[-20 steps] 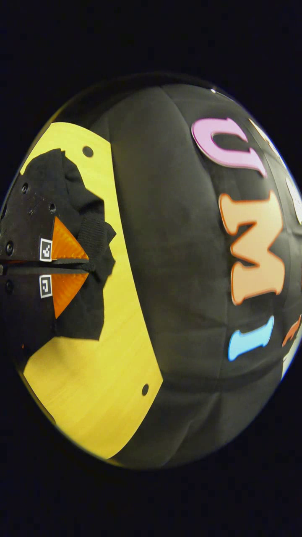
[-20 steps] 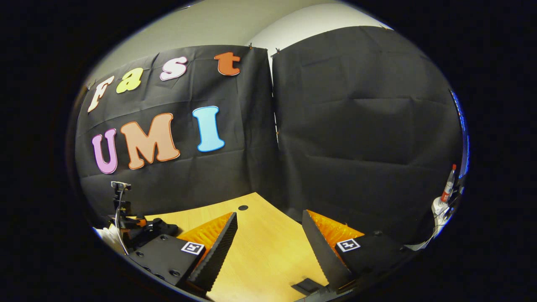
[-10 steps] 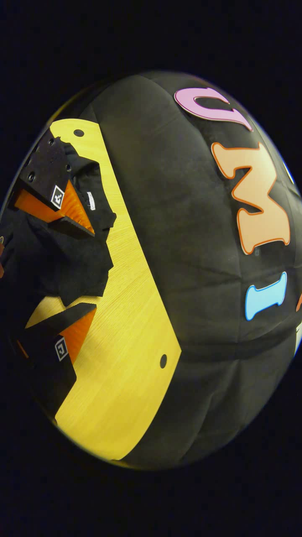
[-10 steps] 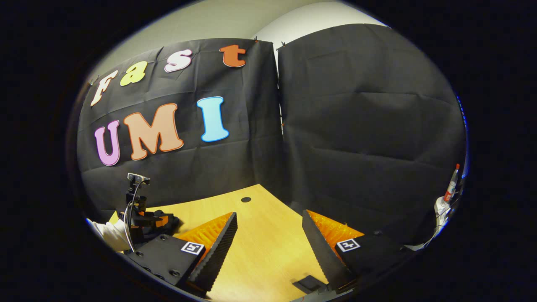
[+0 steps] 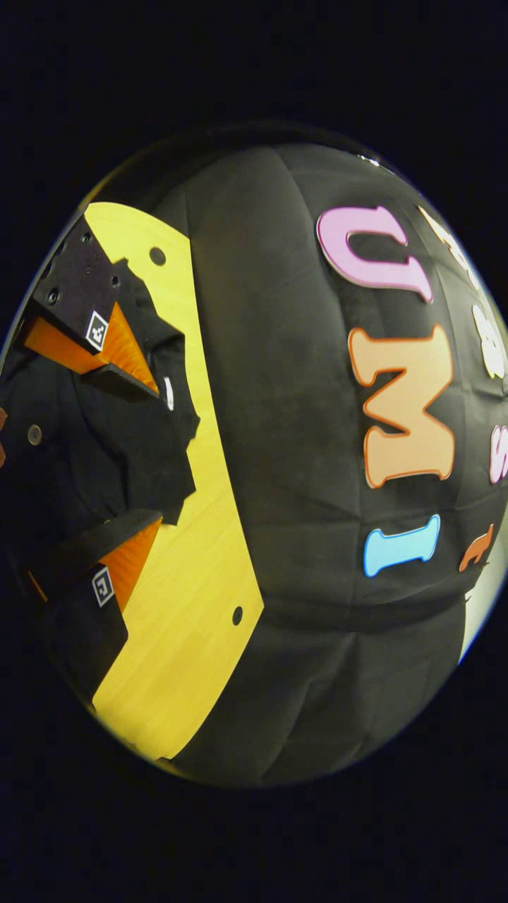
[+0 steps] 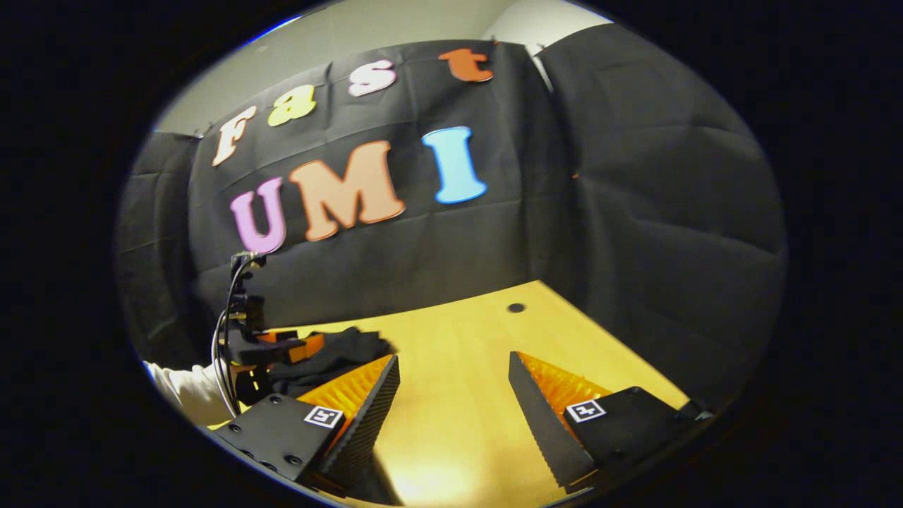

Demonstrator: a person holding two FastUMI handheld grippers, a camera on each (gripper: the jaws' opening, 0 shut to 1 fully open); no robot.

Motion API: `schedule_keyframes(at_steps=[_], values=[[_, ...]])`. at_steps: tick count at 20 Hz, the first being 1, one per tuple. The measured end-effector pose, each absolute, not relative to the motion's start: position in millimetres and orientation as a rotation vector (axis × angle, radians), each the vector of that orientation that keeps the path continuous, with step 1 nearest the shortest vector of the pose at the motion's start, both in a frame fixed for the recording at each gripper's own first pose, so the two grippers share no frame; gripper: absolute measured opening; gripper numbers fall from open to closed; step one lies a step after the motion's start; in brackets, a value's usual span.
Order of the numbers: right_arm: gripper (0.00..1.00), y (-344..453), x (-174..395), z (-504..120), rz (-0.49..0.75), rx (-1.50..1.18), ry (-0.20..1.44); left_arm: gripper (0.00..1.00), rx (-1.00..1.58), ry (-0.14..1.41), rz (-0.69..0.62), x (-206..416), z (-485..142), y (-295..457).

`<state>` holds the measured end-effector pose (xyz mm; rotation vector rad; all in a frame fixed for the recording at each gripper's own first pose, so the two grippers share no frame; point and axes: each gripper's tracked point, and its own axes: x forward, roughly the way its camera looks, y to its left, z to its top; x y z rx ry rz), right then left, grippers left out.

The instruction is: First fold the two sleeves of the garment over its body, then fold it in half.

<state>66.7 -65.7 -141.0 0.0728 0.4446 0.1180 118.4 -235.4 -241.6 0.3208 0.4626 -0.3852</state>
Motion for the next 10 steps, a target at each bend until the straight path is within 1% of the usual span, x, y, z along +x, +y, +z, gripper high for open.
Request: schedule_keyframes(at_steps=[2, 5, 7, 10], values=[[0.99, -32, 62, -165, 0.233, 0.016, 0.491, 0.95, 0.318, 0.465, -0.343, 95, -234, -200], [0.99, 16, 45, -205, 0.393, -0.031, 0.566, 0.95, 0.283, 0.518, -0.269, 46, -230, -137], [0.99, 41, 28, -236, 0.472, -0.050, 0.644, 0.94, 0.287, 0.563, -0.209, 10, -233, -93], [0.99, 56, 7, -278, 0.536, -0.136, 0.743, 0.95, 0.297, 0.654, -0.148, -48, -246, -42]])
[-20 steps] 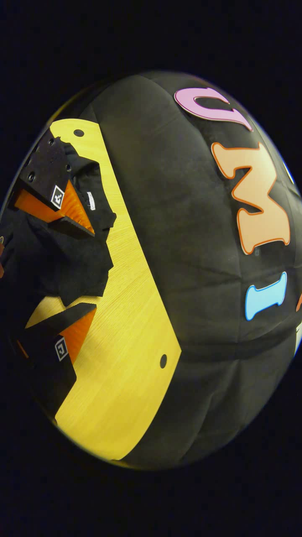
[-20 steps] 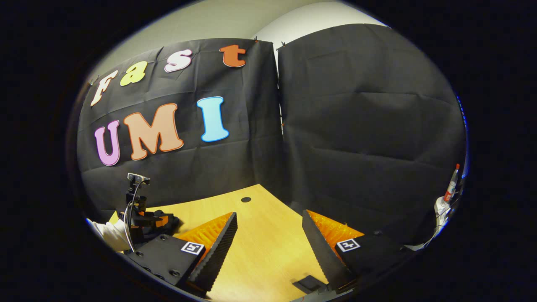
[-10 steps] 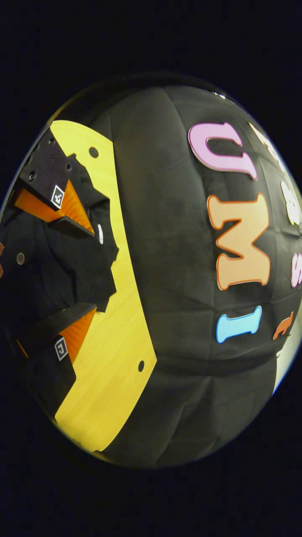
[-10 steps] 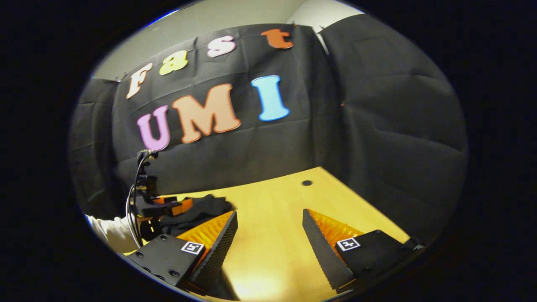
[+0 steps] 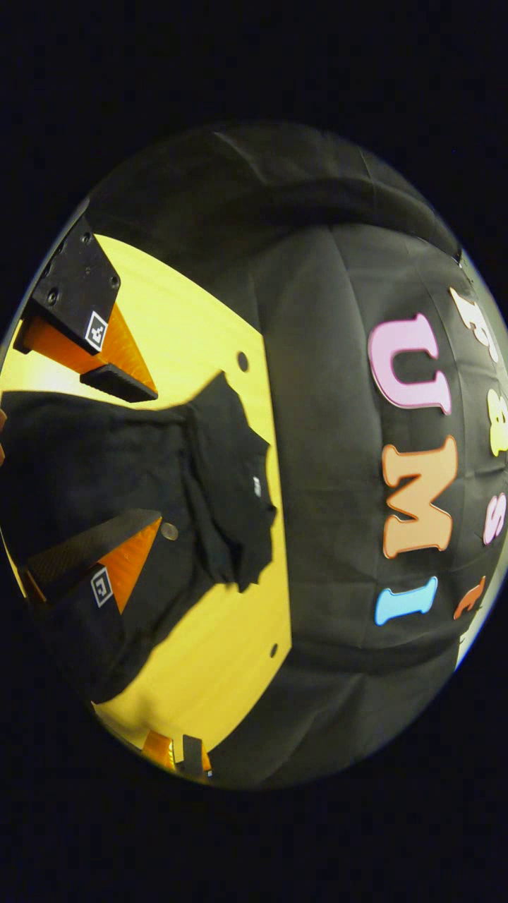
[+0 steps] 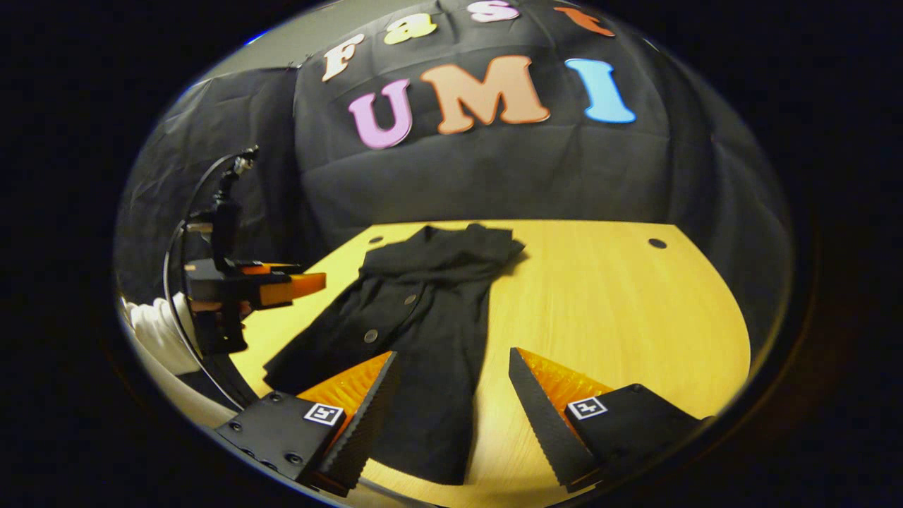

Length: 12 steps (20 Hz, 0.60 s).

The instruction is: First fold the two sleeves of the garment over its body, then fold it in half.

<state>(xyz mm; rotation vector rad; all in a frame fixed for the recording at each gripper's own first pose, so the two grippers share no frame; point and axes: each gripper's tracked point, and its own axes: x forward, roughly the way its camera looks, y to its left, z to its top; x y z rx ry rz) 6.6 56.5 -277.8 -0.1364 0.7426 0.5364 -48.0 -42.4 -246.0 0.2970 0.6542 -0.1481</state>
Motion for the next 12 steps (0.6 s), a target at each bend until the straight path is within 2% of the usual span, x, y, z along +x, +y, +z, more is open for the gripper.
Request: schedule_keyframes(at_steps=[5, 7, 8, 10, 12], values=[[0.99, 54, -34, -325, 0.579, -0.233, 0.885, 0.95, 0.291, 0.818, -0.106, -134, -275, -4], [0.99, 49, -44, -336, 0.576, -0.257, 0.918, 0.95, 0.277, 0.871, -0.091, -155, -287, 0], [0.95, 48, -48, -340, 0.573, -0.266, 0.931, 0.95, 0.273, 0.903, -0.085, -165, -295, 2], [0.99, 47, -52, -345, 0.571, -0.291, 0.954, 0.95, 0.293, 0.954, -0.084, -181, -305, 3], [0.95, 44, -60, -357, 0.579, -0.340, 0.984, 0.95, 0.311, 0.986, -0.089, -189, -315, 5]])
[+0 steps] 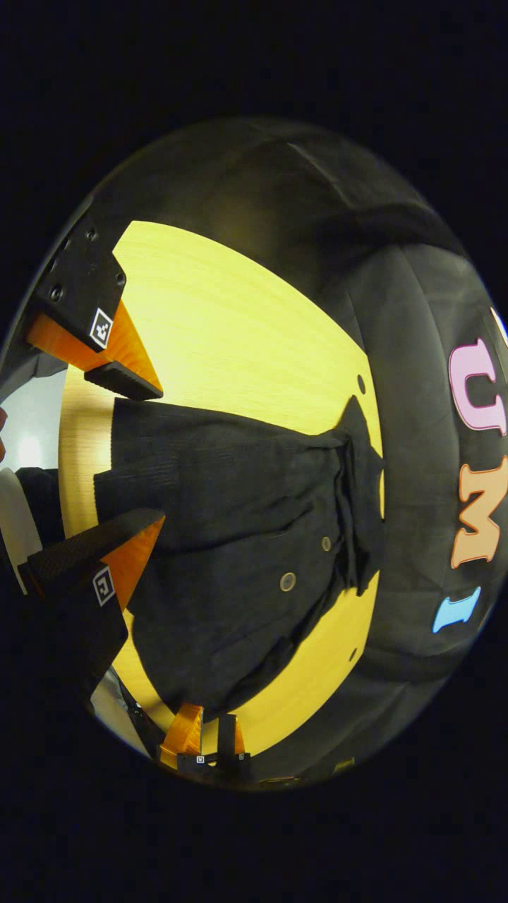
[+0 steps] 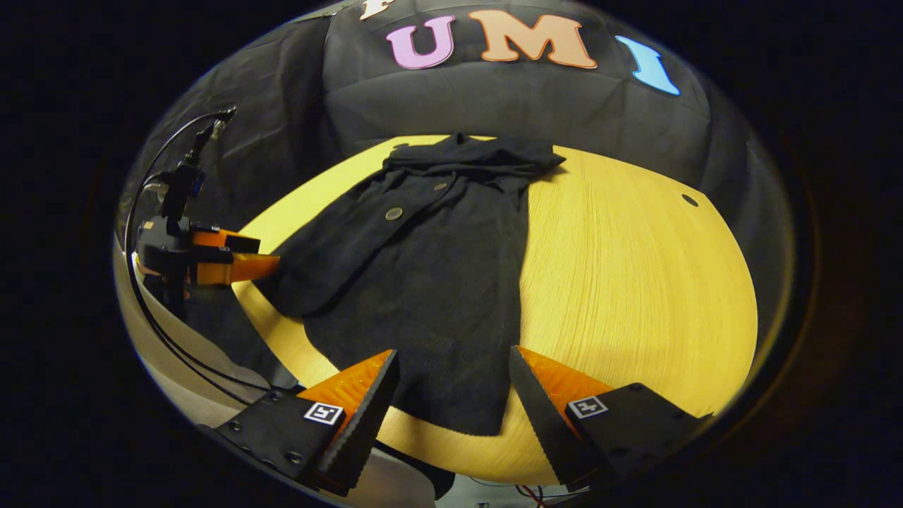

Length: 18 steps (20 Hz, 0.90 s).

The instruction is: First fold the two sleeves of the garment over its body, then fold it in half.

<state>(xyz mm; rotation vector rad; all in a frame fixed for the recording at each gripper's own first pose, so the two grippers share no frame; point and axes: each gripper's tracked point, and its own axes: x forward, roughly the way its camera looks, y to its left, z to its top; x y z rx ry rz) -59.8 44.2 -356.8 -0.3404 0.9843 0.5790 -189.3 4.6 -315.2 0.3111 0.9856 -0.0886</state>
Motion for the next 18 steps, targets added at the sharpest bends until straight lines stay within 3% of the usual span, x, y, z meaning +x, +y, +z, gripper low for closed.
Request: schedule_keyframes(at_steps=[3, 11, 12, 15, 17, 18], values=[[0.99, 42, -81, -372, 0.595, -0.375, 1.032, 0.95, 0.312, 1.026, -0.089, -200, -328, 3], [0.93, 49, -78, -373, 0.617, -0.400, 0.994, 0.91, 0.211, 1.029, -0.078, -204, -332, -4], [0.81, 51, -77, -373, 0.625, -0.390, 0.995, 0.87, 0.213, 1.026, -0.083, -204, -334, -8], [0.43, 63, -75, -376, 0.654, -0.316, 1.024, 0.54, 0.231, 1.016, -0.133, -206, -336, -24], [0.34, 65, -74, -375, 0.643, -0.255, 1.052, 0.31, 0.241, 1.016, -0.159, -205, -336, -28], [0.27, 66, -74, -373, 0.641, -0.232, 1.060, 0.26, 0.237, 1.017, -0.164, -205, -338, -31]])
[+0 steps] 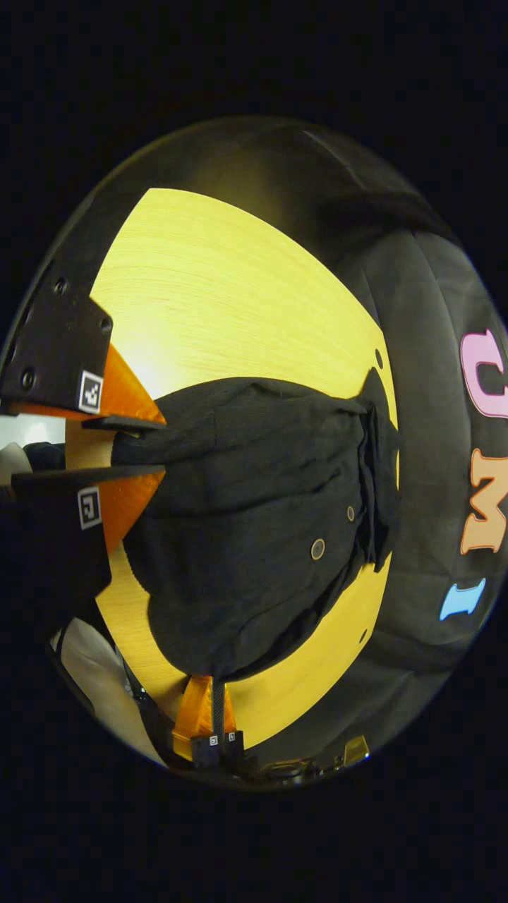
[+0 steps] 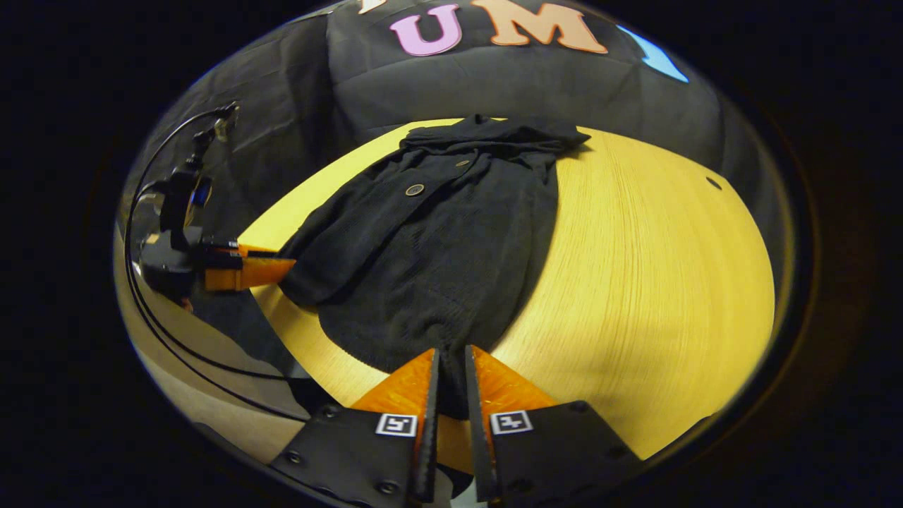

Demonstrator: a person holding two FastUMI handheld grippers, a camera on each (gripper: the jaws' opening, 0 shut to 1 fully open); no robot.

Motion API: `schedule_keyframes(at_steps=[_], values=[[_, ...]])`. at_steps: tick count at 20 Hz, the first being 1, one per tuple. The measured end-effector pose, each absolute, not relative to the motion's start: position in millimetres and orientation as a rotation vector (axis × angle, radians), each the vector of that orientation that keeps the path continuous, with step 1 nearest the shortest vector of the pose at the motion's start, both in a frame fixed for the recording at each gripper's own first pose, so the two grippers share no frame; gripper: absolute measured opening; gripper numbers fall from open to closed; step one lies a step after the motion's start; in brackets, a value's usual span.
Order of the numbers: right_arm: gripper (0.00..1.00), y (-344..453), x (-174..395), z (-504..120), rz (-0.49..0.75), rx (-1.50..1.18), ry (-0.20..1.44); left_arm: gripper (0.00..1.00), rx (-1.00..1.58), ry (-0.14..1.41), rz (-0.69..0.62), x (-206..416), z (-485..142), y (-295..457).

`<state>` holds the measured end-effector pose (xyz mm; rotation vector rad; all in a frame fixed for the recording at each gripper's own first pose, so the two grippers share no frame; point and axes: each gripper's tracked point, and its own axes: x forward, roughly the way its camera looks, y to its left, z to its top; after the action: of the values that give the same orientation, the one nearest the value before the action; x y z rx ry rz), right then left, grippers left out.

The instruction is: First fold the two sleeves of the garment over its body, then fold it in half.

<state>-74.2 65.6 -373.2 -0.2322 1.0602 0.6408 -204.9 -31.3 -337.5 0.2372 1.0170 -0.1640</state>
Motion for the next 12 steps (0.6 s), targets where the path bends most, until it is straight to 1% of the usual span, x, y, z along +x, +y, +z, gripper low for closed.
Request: schedule_keyframes(at_steps=[1, 2, 3, 4, 6, 7, 8, 9, 12], values=[[0.20, 66, -73, -373, 0.638, -0.224, 1.062, 0.14, 0.231, 1.018, -0.166, -203, -338, -32], [0.13, 68, -72, -374, 0.638, -0.230, 1.062, 0.10, 0.219, 1.024, -0.164, -203, -338, -33], [0.13, 68, -71, -372, 0.638, -0.247, 1.050, 0.06, 0.200, 1.027, -0.155, -202, -337, -33], [0.08, 68, -68, -370, 0.643, -0.275, 1.040, 0.04, 0.179, 1.035, -0.145, -202, -338, -32], [0.08, 75, -62, -359, 0.666, -0.299, 1.008, 0.00, 0.153, 1.036, -0.121, -200, -333, -32], [0.08, 79, -58, -353, 0.678, -0.294, 0.990, 0.00, 0.146, 1.014, -0.110, -193, -326, -33], [0.05, 84, -51, -345, 0.689, -0.281, 0.975, 0.00, 0.141, 0.980, -0.101, -183, -319, -35], [0.08, 88, -45, -337, 0.700, -0.266, 0.965, 0.00, 0.134, 0.957, -0.103, -175, -311, -39], [0.08, 95, -11, -310, 0.695, -0.232, 0.903, 0.00, 0.104, 0.882, -0.107, -146, -285, -50]])
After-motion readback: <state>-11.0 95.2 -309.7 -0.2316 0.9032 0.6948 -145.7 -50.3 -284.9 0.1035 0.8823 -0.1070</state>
